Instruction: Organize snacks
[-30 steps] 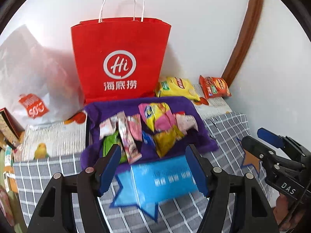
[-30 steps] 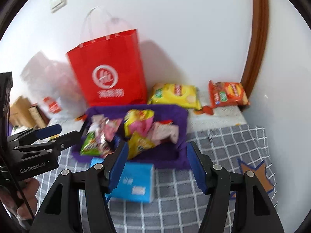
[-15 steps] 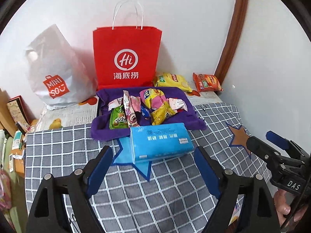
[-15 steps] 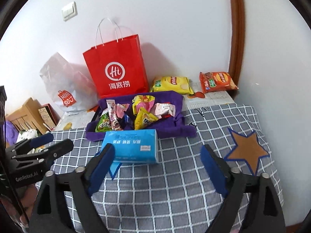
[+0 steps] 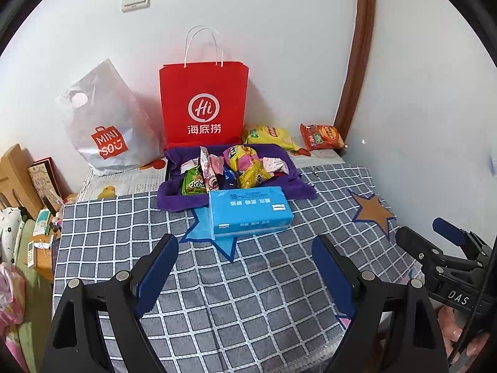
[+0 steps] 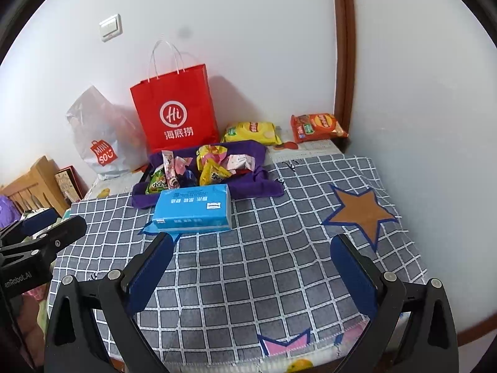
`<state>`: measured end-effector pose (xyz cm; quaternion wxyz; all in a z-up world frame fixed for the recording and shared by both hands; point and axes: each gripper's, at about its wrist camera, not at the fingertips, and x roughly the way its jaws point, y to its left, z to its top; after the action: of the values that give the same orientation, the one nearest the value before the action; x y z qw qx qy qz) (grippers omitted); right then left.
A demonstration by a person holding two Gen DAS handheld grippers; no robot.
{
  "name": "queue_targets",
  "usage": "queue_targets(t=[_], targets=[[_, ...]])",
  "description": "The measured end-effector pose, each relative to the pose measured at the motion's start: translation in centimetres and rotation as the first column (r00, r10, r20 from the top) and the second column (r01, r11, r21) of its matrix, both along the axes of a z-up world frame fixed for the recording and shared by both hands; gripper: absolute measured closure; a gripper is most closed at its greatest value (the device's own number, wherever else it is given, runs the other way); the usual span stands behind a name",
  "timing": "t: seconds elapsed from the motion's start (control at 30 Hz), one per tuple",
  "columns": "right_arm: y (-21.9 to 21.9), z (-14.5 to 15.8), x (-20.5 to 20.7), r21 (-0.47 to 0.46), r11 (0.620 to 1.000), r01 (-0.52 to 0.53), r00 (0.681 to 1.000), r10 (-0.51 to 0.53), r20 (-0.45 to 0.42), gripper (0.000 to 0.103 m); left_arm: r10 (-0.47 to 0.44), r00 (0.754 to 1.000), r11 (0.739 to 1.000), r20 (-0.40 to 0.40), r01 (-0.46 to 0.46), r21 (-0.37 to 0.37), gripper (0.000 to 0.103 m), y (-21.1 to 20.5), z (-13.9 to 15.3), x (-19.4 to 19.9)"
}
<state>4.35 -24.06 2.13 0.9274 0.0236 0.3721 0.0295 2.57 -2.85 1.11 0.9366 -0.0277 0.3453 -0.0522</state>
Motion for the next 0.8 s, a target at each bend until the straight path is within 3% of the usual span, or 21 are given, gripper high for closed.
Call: queue_targets(t=[0.8], targets=[[-0.6, 1.4, -2.4, -0.062, 0.998, 0.032, 0.999, -0.029, 0.045, 0.003, -0.022, 0.999, 1.0, 0.029, 0.021, 0.005, 0.016, -1.5, 1.0, -1.7]])
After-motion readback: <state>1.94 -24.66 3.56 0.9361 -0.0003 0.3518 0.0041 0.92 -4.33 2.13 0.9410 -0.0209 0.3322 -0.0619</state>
